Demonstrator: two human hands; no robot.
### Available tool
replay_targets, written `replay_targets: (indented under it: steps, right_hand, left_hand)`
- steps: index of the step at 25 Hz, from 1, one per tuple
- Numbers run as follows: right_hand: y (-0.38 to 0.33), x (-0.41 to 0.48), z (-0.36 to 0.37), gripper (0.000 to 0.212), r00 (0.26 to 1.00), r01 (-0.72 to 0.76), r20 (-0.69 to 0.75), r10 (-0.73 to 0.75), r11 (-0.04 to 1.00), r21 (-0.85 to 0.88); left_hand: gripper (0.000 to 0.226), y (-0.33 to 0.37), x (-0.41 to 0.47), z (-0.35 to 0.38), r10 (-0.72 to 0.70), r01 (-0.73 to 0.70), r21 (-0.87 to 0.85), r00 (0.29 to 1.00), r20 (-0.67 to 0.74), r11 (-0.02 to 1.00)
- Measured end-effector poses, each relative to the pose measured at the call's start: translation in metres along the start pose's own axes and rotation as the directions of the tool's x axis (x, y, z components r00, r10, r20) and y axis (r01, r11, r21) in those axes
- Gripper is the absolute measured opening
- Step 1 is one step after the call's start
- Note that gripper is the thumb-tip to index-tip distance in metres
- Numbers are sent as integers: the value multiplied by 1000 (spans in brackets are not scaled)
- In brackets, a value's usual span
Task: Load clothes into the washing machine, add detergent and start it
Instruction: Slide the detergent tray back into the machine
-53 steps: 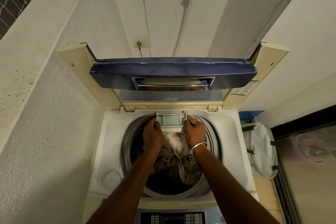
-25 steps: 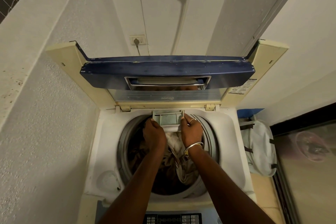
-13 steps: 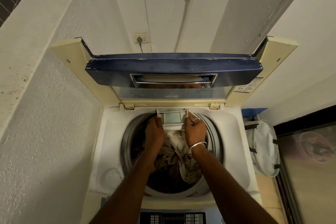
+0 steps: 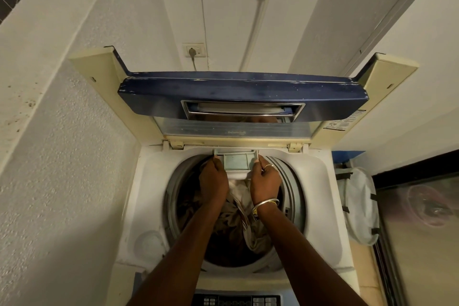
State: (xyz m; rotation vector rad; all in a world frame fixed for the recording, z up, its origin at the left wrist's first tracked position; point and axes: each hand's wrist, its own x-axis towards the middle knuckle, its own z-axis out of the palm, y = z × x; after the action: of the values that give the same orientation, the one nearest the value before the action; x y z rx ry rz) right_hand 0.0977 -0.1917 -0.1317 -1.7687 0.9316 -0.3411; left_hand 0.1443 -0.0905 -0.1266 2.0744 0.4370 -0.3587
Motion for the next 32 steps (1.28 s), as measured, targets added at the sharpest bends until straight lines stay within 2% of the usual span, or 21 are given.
replay_targets:
  steps: [4,8,11,15,21,27,32]
  right_hand:
    - [3,2,0,30,1000,-6,0,6,1000,4]
    - [2,7,-1,31,1000,-13,11,13,1000,-5]
    - [-7,13,-3,24,1000,-18,19,17,999,49]
    - [-13,9,-6,19,1000,-4,-12,5,997,74]
    - [-12,-3,-10,13,999,28,-21,-27,998,51]
    - [-15,-3,-10,11,999,36,8,-37,999,35]
    - [-14,-2,-6,12,1000,6,-9,-6,1000,0]
  left_hand:
    - [46,1,-4,4,-11,10,-23,999,-37,1000]
    - [46,2,-1,-1,22,-22,-31,1000,0,999]
    - [47,5,5,-4,15,-14,-29,1000,18,999]
    - [46,-2,2,-2,88,-89,46,996,16,995]
    - [48,-10,15,-11,105,-115,94,989,108,989]
    - [44,-9,17,-21,177,-202,147,970,165,968]
    - [50,-1,12,-15,159,-168,161,985,67,973]
